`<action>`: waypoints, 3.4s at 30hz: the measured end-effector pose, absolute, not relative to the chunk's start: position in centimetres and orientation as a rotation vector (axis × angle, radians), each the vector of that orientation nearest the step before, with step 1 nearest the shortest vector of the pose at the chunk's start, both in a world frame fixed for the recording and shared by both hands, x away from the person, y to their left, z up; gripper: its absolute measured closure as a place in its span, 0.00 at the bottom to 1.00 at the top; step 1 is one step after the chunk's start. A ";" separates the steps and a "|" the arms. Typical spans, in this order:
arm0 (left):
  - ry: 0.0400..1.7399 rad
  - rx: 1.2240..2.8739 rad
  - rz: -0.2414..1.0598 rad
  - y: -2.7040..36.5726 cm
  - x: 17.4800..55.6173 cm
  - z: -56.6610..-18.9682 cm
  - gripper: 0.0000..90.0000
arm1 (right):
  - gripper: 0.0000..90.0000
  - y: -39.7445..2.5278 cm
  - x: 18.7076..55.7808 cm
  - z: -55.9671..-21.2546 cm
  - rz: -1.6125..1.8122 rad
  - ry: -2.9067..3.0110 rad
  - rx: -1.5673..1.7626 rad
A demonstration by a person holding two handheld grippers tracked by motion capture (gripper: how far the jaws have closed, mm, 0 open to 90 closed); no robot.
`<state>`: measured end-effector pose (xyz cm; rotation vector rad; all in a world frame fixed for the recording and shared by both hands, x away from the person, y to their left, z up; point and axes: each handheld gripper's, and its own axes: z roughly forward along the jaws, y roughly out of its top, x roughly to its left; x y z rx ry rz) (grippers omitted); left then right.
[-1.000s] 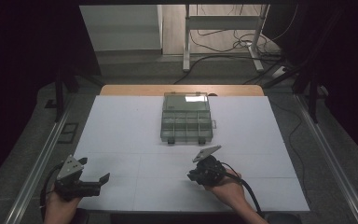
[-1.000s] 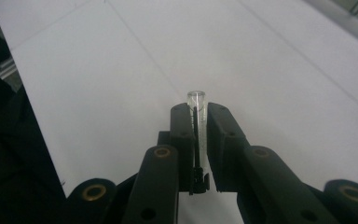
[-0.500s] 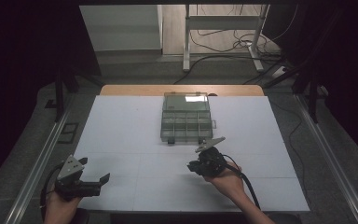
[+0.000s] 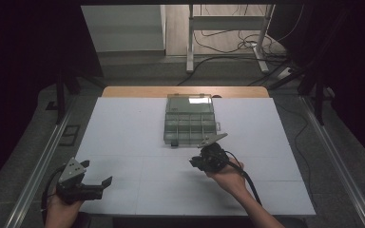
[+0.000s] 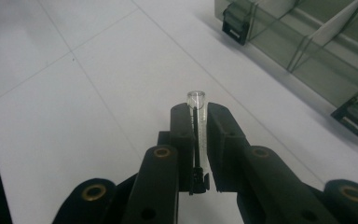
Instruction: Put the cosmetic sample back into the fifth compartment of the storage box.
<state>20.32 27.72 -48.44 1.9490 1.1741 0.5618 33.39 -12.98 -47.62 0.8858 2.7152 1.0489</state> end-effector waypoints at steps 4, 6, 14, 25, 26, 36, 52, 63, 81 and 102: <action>1.173 1.951 0.560 27.7 20.3 -48.4 0.01 | 0.89 -12.9 34.0 -47.6 1.053 2.705 0.894; 1.173 1.951 0.559 27.7 20.4 -48.4 0.01 | 0.89 -12.8 34.3 -47.6 1.055 2.698 0.899; 1.171 1.953 0.557 27.7 20.4 -48.4 0.01 | 0.89 -12.0 35.4 -47.4 1.074 2.678 0.894; 1.170 1.956 0.551 27.7 20.4 -48.5 0.01 | 0.89 -10.6 37.0 -47.4 1.101 2.655 0.904; 1.170 1.955 0.551 27.7 20.4 -48.5 0.01 | 0.89 -10.4 37.1 -47.4 1.106 2.653 0.905; 1.168 1.958 0.548 27.7 20.5 -48.5 0.01 | 0.89 -9.2 38.4 -47.5 1.114 2.636 0.905; 1.170 1.956 0.542 27.7 20.5 -48.5 0.01 | 0.89 -8.2 40.4 -47.5 1.134 2.602 0.931; 1.167 1.957 0.538 27.8 20.5 -48.5 0.01 | 0.89 -6.8 41.8 -47.3 1.149 2.585 0.943; 1.158 1.971 0.537 27.7 20.6 -48.5 0.01 | 0.89 -4.4 43.9 -48.2 1.119 2.568 0.957; 1.155 1.970 0.534 27.7 20.6 -48.5 0.01 | 0.80 -4.0 44.0 -48.9 1.073 2.566 0.937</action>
